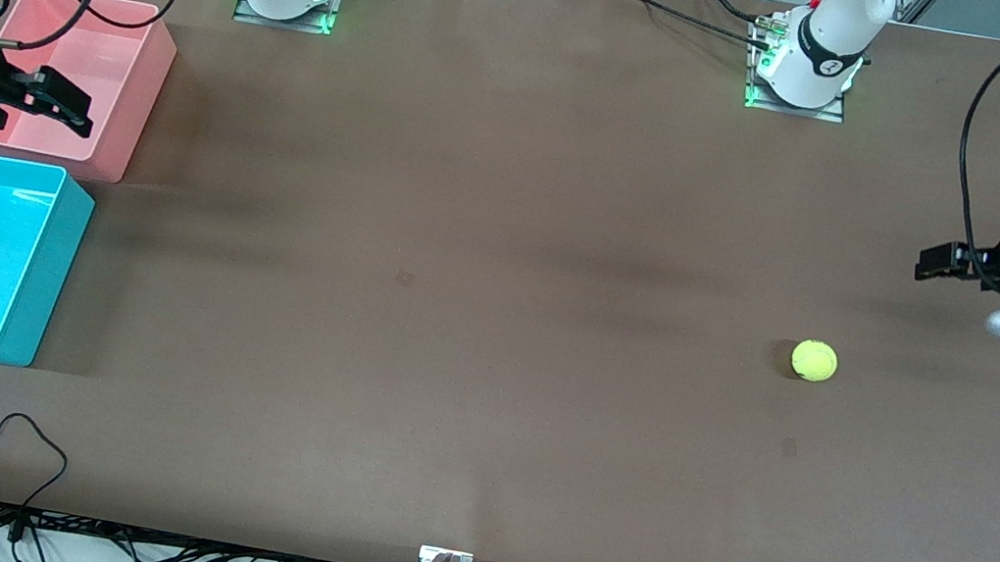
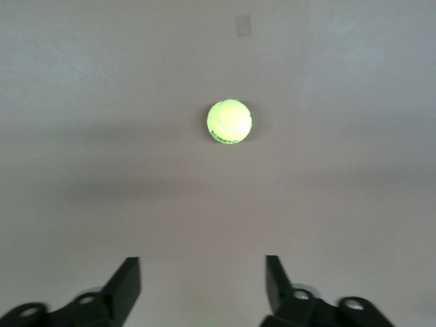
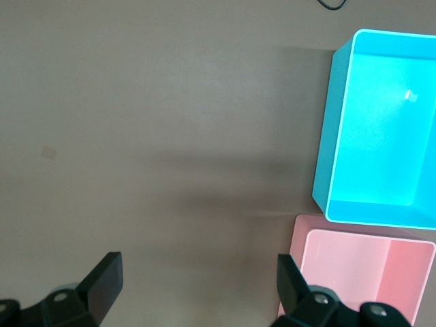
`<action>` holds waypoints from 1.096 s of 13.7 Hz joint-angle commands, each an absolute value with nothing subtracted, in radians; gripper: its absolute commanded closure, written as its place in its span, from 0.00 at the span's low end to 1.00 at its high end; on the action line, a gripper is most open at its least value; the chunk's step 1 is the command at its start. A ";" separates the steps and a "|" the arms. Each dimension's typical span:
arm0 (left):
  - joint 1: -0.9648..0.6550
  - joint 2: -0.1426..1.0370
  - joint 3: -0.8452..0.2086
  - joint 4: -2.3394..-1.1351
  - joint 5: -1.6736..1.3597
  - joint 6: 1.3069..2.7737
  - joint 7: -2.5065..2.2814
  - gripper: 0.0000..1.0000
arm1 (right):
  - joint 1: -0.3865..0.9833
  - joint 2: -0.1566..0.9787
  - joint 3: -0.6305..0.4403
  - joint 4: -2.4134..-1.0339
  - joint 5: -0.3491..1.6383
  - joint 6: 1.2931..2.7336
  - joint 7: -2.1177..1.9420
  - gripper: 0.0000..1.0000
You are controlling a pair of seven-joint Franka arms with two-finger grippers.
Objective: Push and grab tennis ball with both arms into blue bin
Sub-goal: 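Lower the left gripper beside the tennis ball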
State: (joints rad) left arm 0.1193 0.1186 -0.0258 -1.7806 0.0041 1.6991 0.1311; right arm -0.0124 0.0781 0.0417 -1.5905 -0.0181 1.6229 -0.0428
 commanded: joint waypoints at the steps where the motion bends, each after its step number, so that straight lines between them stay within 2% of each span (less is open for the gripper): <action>1: 0.179 0.198 -0.028 -1.762 -0.006 1.720 0.333 0.67 | -0.026 0.086 0.045 -1.585 -0.020 1.612 -0.035 0.00; 5: 0.199 0.300 -0.029 -1.766 -0.008 1.776 0.613 0.82 | -0.026 0.098 0.043 -1.586 -0.018 1.615 -0.034 0.00; 8: 0.199 0.379 -0.028 -1.769 0.006 1.856 0.793 0.98 | -0.026 0.098 0.043 -1.586 -0.018 1.615 -0.034 0.00; 12: 0.207 0.471 -0.026 -1.766 0.028 1.972 1.151 1.00 | -0.028 0.100 0.043 -1.586 -0.018 1.617 -0.034 0.00; 15: 0.195 0.488 -0.032 -1.770 0.101 2.028 1.329 1.00 | -0.029 0.100 0.043 -1.586 -0.018 1.617 -0.034 0.00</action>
State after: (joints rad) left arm 0.2025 0.4829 -0.0275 -1.7819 0.0542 1.9988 1.2042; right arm -0.0200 0.1000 0.0360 -1.5913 -0.0181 1.6227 -0.0423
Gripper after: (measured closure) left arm 0.991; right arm 0.000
